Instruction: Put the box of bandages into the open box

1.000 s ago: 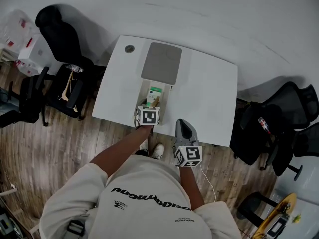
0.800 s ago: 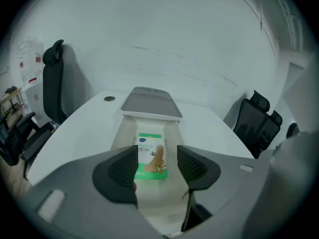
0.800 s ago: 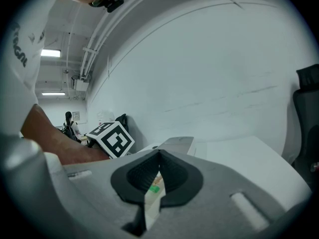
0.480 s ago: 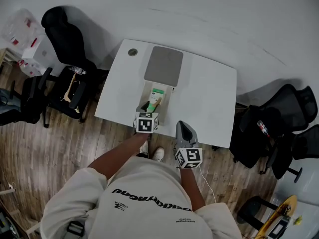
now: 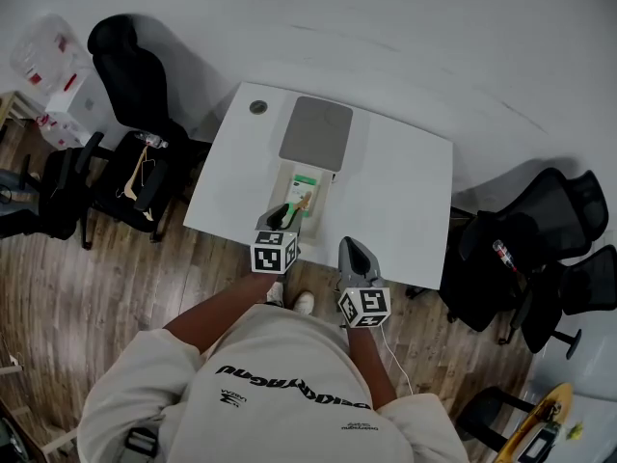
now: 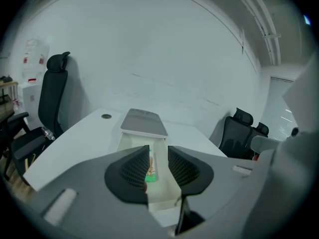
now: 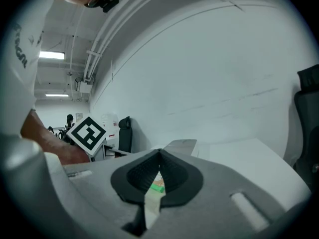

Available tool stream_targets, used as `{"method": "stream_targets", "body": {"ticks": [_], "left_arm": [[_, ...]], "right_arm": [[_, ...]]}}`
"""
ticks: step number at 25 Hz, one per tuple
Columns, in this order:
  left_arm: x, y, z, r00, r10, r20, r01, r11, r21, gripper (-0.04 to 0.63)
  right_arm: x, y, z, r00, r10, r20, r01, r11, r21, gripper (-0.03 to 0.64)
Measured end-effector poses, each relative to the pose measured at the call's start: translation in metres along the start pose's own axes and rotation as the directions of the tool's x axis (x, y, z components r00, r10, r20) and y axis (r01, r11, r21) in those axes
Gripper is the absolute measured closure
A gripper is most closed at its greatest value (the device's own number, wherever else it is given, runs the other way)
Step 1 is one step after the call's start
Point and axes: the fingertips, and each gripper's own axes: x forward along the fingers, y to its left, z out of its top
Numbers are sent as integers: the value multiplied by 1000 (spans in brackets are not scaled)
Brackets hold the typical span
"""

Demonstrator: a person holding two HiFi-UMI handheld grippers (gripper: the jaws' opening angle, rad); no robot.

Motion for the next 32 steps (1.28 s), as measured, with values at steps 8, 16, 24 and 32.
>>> {"method": "stream_targets", "body": {"ticks": [8, 16, 24, 32], "left_arm": [[-22, -11, 1, 999, -34, 39, 32, 997, 65, 518], [-44, -16, 1, 996, -50, 75, 43, 995, 90, 552], [-65, -17, 5, 991, -62, 121, 42, 986, 161, 586], [-79, -29, 2, 984, -96, 150, 64, 976, 207, 597]], "right_arm": [[-4, 3, 3, 1000, 13, 10, -13, 1000, -13, 617], [-6, 9, 7, 999, 31, 21, -31, 1000, 3, 617], [-7, 12, 8, 1000, 24, 19, -24, 1000, -17, 617], [-9, 12, 8, 1000, 16, 18, -16, 1000, -22, 617]]}}
